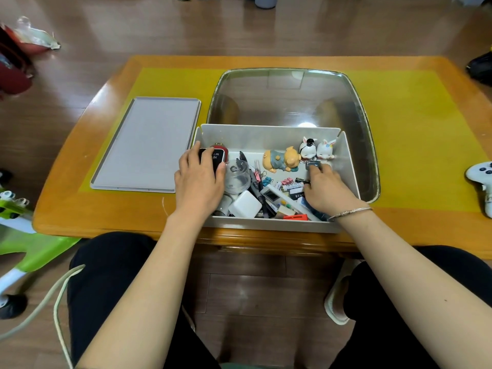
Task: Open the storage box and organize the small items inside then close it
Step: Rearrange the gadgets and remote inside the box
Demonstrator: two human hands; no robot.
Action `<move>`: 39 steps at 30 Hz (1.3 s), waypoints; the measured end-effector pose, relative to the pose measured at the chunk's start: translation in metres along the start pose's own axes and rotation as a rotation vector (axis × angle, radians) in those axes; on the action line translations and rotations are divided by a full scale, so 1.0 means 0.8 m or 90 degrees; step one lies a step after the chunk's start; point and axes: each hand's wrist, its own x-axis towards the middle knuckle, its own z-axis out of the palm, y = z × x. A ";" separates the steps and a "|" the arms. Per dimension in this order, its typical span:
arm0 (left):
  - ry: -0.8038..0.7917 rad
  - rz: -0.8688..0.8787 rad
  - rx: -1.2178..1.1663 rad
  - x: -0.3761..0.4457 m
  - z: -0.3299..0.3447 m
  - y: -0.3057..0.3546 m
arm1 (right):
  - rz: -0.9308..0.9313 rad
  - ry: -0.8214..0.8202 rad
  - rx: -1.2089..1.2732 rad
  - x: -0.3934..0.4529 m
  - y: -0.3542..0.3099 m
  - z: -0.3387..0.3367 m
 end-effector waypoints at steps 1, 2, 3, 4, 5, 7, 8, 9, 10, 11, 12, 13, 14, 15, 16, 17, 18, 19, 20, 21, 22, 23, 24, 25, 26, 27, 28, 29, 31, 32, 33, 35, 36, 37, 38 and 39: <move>0.002 0.000 0.001 -0.003 0.000 -0.001 | -0.005 -0.007 -0.007 -0.002 0.001 0.001; 0.005 -0.002 0.003 -0.007 0.000 -0.003 | -0.011 -0.016 -0.019 -0.004 0.003 0.001; 0.008 -0.005 0.003 -0.010 0.000 -0.004 | -0.017 -0.025 -0.032 -0.006 0.003 0.001; 0.008 -0.010 0.002 -0.013 0.000 -0.005 | -0.022 -0.030 -0.045 -0.007 0.004 0.001; 0.007 -0.013 0.004 -0.015 0.000 -0.005 | -0.027 -0.032 -0.057 -0.008 0.004 0.001; 0.005 -0.015 0.016 -0.019 0.002 -0.004 | -0.039 -0.040 -0.069 -0.009 0.003 0.001; 0.007 -0.017 0.019 -0.020 0.003 -0.004 | -0.041 -0.052 -0.061 -0.010 0.001 0.001; 0.009 -0.019 0.017 -0.021 0.003 -0.004 | -0.044 -0.064 -0.047 -0.011 -0.001 0.001; 0.013 -0.022 0.012 -0.021 0.003 -0.004 | -0.054 -0.068 -0.032 -0.012 -0.002 0.001; 0.016 -0.024 0.007 -0.020 0.004 -0.003 | -0.066 -0.067 -0.012 -0.013 -0.003 0.001; 0.019 -0.025 0.004 -0.020 0.004 -0.003 | -0.082 -0.063 0.019 -0.014 -0.005 -0.001; 0.021 -0.024 0.002 -0.020 0.004 -0.003 | -0.100 -0.054 0.063 -0.017 -0.008 -0.003; 0.020 -0.021 0.000 -0.020 0.004 -0.003 | -0.120 -0.043 0.119 -0.020 -0.012 -0.005; 0.018 -0.020 -0.002 -0.020 0.004 -0.003 | -0.141 -0.036 0.183 -0.024 -0.017 -0.008; 0.016 -0.019 -0.002 -0.019 0.004 -0.003 | -0.162 -0.042 0.245 -0.028 -0.022 -0.011; 0.015 -0.019 0.000 -0.020 0.004 -0.003 | -0.183 -0.060 0.295 -0.033 -0.027 -0.013; 0.013 -0.020 0.004 -0.020 0.004 -0.004 | -0.206 -0.081 0.320 -0.037 -0.030 -0.015; 0.013 -0.020 0.006 -0.020 0.004 -0.004 | -0.226 -0.097 0.327 -0.040 -0.032 -0.017; 0.015 -0.019 0.007 -0.020 0.005 -0.005 | -0.238 -0.106 0.331 -0.042 -0.031 -0.020; 0.017 -0.019 0.006 -0.020 0.005 -0.005 | -0.243 -0.105 0.337 -0.043 -0.028 -0.022; 0.019 -0.017 0.004 -0.020 0.005 -0.005 | -0.240 -0.091 0.346 -0.043 -0.024 -0.025; 0.021 -0.016 0.001 -0.020 0.004 -0.005 | -0.228 -0.059 0.353 -0.042 -0.018 -0.028; 0.023 -0.014 -0.001 -0.020 0.004 -0.005 | -0.205 -0.016 0.355 -0.041 -0.011 -0.032; 0.024 -0.012 -0.003 -0.020 0.004 -0.005 | -0.177 0.029 0.354 -0.039 -0.003 -0.035; 0.023 -0.011 -0.005 -0.020 0.004 -0.006 | -0.151 0.063 0.345 -0.036 0.004 -0.038; 0.018 -0.010 -0.007 -0.020 0.003 -0.006 | -0.130 0.076 0.324 -0.034 0.011 -0.040; 0.009 -0.009 -0.010 -0.019 0.002 -0.006 | -0.112 0.067 0.286 -0.032 0.017 -0.040; -0.005 -0.006 -0.008 -0.019 0.001 -0.007 | -0.096 0.045 0.237 -0.029 0.021 -0.038; -0.050 0.010 0.019 -0.019 -0.002 -0.009 | -0.069 -0.010 0.150 -0.024 0.021 -0.030; -0.076 0.020 0.043 -0.019 -0.003 -0.012 | -0.060 -0.028 0.122 -0.022 0.018 -0.024; -0.097 0.030 0.069 -0.019 -0.005 -0.014 | -0.052 -0.034 0.106 -0.020 0.017 -0.019; -0.100 0.048 0.112 -0.018 -0.007 -0.018 | -0.031 -0.017 0.100 -0.015 0.015 -0.014; -0.084 0.054 0.124 -0.018 -0.008 -0.019 | -0.026 -0.005 0.103 -0.013 0.014 -0.014; -0.063 0.063 0.132 -0.017 -0.010 -0.020 | -0.029 0.004 0.107 -0.012 0.013 -0.013; -0.044 0.075 0.135 -0.016 -0.011 -0.022 | -0.040 0.010 0.113 -0.012 0.011 -0.013; -0.028 0.086 0.133 -0.016 -0.012 -0.023 | -0.056 0.014 0.118 -0.013 0.009 -0.012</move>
